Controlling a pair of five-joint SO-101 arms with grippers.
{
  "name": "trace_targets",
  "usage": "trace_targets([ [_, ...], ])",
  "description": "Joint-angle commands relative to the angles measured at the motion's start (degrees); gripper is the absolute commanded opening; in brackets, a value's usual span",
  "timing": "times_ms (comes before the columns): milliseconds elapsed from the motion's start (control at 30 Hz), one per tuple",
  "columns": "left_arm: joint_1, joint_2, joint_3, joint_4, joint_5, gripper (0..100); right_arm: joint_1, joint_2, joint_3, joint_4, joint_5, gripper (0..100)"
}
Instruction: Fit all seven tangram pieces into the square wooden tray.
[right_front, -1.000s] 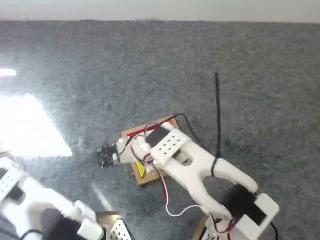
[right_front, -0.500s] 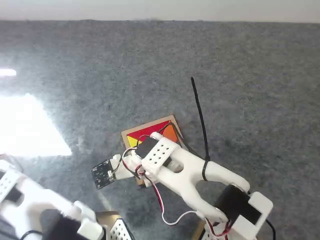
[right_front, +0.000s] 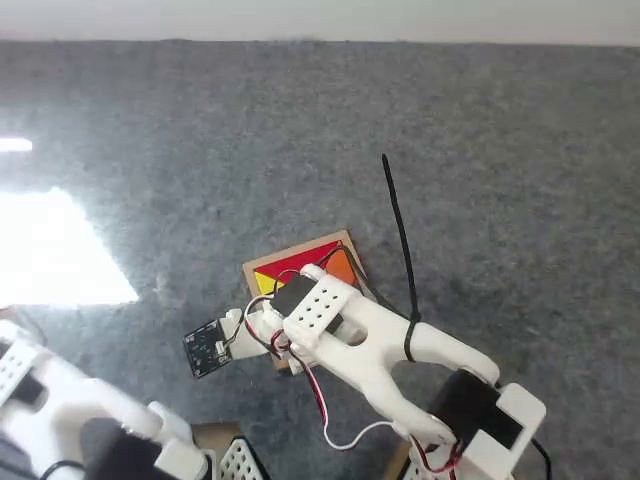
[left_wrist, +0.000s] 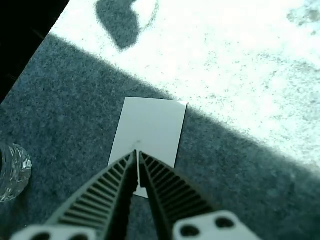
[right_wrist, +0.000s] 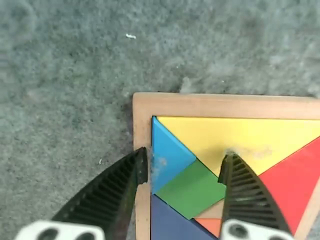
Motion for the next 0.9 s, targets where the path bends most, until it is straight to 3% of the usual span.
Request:
trace_targets([
  [0,-0.09,-2.20,-3.03,-1.41,-0.53,2,1.27,-0.92,-0.44,0.92,0.44,24.0],
  [200,0.62,-2.20,-2.86,-1.05,-0.44,2,9.71,-7.25,-3.25,5.49,-0.79,23.4],
  [467,6.15,-2.29,-2.68,5.89,-0.44,2,15.69,-28.35,-4.40,11.91,-16.88,14.6],
  [700,9.41,-2.29,-2.59,8.79,-0.44,2,13.49,-31.16,14.07,-5.49,-24.18,14.3],
  [867,9.41,-2.29,-2.59,8.53,-0.44,2,5.41,-27.38,16.88,-7.43,-24.35,14.1],
])
